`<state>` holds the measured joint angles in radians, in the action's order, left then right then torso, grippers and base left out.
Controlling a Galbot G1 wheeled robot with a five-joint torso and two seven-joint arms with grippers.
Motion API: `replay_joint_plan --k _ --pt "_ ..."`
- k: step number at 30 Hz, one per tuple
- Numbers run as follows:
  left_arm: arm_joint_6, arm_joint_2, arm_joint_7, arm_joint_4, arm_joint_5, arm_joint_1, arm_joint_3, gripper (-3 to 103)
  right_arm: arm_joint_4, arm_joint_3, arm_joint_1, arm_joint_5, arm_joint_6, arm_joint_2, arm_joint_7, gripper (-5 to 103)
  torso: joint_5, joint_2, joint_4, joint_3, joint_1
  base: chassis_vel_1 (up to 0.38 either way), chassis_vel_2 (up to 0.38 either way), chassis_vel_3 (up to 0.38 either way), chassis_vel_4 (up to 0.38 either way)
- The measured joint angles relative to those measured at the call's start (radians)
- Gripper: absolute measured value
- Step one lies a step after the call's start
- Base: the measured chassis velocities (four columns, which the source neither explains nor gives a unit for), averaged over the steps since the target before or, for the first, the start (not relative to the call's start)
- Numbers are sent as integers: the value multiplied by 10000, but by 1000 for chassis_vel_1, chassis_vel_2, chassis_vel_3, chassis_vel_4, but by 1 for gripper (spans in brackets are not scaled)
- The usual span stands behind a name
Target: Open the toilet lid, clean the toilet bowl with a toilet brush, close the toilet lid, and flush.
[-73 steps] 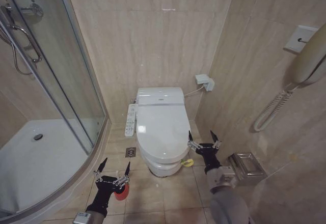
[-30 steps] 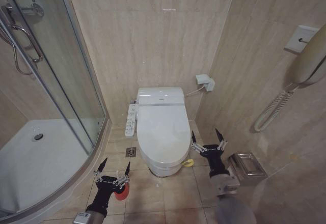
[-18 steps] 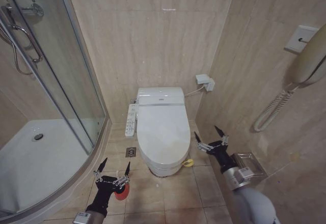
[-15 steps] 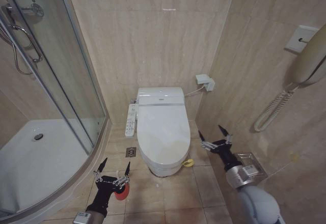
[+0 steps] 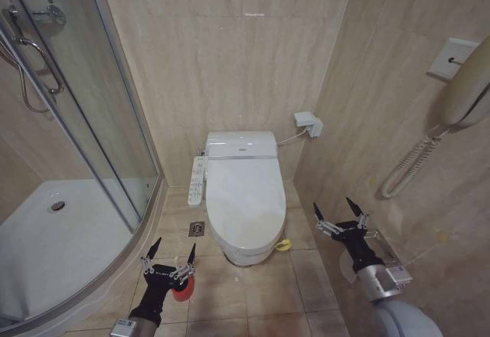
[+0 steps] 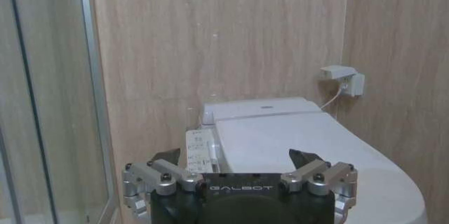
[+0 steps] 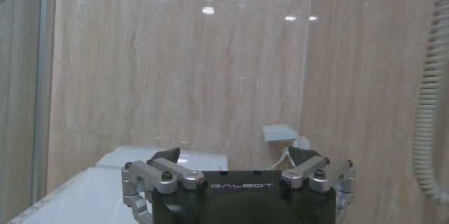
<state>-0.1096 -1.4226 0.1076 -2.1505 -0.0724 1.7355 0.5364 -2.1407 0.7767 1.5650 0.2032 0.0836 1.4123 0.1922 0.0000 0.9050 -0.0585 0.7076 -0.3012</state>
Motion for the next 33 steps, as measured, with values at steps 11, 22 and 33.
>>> replay_joint_plan --k 11,22,33 --pt "0 0 0 0 0 0 0 100 -252 -598 361 -228 110 177 -145 100 -1 0 1 0 0 0 0 0 0" --pt "0 0 0 0 0 0 0 100 -170 -768 457 -330 94 266 -238 100 -1 0 0 0 0 0 0 0 0" --pt "0 0 0 0 0 0 0 100 -166 -799 567 -347 -123 318 -260 100 0 0 0 0 0 0 0 0 0"
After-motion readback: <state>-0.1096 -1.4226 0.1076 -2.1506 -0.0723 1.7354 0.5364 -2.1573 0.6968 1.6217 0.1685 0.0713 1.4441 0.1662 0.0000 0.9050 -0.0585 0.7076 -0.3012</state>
